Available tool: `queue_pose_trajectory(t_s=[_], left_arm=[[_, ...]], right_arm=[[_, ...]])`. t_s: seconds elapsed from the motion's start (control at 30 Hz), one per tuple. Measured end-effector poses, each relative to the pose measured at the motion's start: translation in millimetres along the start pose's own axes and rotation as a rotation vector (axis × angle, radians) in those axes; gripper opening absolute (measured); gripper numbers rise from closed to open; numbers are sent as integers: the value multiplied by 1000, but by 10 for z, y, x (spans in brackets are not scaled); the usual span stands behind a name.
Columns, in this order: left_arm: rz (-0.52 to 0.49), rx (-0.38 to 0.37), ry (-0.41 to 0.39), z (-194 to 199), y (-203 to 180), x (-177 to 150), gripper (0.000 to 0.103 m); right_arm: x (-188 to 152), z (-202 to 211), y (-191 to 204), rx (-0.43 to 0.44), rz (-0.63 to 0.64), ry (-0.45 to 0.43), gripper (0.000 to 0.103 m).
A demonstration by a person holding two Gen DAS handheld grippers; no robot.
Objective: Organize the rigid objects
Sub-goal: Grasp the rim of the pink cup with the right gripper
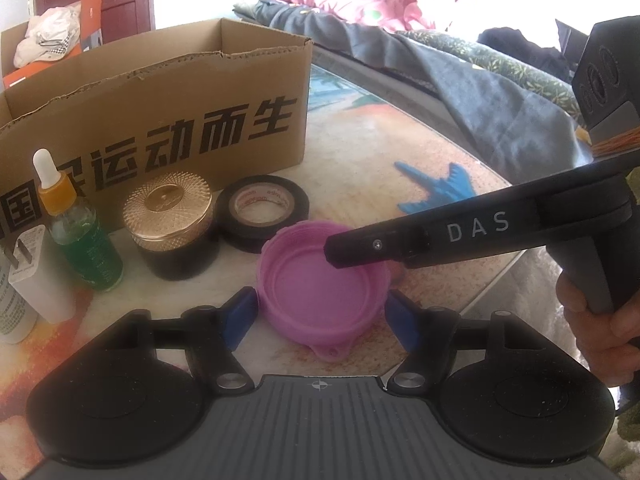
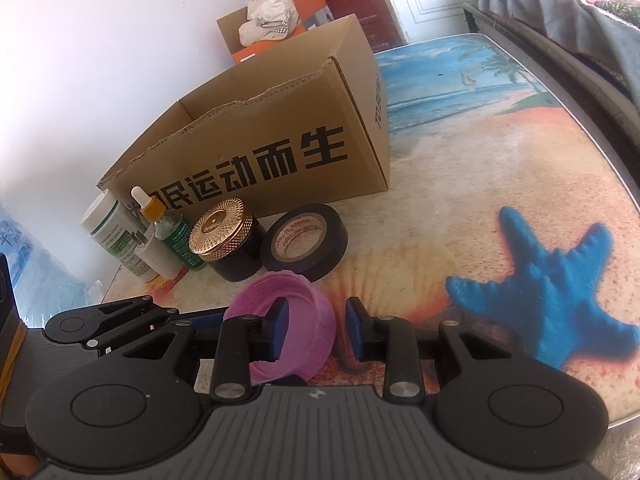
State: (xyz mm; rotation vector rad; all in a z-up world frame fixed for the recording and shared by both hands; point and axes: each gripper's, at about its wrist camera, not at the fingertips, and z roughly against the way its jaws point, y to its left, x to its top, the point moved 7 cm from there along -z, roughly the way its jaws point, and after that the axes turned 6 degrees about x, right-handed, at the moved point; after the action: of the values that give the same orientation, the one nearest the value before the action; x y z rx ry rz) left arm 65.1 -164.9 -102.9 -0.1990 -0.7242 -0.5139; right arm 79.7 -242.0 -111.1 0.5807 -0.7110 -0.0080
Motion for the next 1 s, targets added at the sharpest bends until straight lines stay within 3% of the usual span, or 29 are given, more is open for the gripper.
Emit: queue_pose_trajectory(t_s=[1.0], left_arm=[[-7, 43, -13, -28, -54, 85, 73]], right_arm=[[12, -4, 99, -15, 40, -15, 32]])
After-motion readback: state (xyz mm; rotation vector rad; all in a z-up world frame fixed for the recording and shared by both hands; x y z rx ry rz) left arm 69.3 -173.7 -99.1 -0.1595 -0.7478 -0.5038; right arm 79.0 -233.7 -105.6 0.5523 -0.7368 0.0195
